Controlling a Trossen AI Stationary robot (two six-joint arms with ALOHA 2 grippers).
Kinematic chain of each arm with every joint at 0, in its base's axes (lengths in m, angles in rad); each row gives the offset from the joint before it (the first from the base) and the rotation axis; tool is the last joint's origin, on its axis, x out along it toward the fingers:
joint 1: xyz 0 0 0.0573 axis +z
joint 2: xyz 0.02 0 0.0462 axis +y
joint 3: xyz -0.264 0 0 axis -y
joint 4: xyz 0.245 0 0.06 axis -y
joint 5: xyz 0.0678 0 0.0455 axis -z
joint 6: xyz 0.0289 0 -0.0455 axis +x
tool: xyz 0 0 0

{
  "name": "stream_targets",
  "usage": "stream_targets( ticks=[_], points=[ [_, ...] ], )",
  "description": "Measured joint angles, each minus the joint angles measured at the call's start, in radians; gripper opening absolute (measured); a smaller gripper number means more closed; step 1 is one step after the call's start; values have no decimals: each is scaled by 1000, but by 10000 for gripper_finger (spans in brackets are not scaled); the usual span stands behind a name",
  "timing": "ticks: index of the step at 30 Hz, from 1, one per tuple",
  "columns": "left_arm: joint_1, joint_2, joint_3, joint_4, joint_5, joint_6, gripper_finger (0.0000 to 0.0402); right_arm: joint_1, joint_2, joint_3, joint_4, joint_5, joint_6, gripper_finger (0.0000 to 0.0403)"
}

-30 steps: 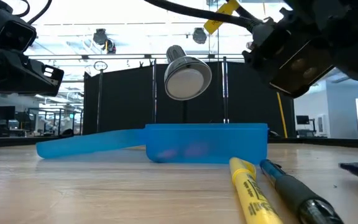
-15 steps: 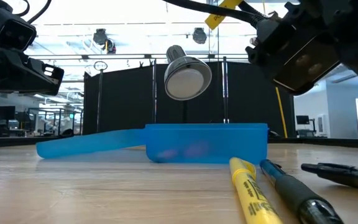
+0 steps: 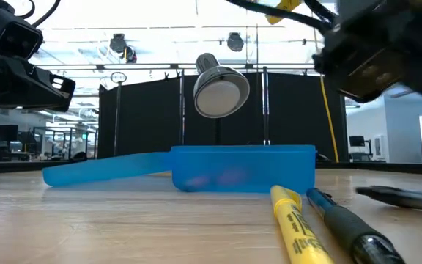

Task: Pick & place school supplies into a supply box
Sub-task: Put the right black pen into the blue supply box

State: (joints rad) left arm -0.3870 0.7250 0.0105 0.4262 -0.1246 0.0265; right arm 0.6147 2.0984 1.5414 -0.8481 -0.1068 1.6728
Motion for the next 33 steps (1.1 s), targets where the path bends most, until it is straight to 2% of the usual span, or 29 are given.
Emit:
stream_targets(
  ticks=[7,13,18,23,26,33],
  points=[
    [0,0,0,7,0,-1,35,-5,-58,-2,11,87,52,16],
    [0,0,0,6,0,-2,35,-3,-122,0,98,155,94,16],
    [0,0,0,10,0,-2,35,-21,-209,2,178,311,80,16],
    [0,0,0,24,1,-2,35,-82,-278,4,154,495,73,16],
    [0,0,0,29,1,-2,35,-156,-284,4,128,494,56,16],
    [0,0,0,33,2,-1,35,-340,-277,4,129,380,-113,16]
  ],
)
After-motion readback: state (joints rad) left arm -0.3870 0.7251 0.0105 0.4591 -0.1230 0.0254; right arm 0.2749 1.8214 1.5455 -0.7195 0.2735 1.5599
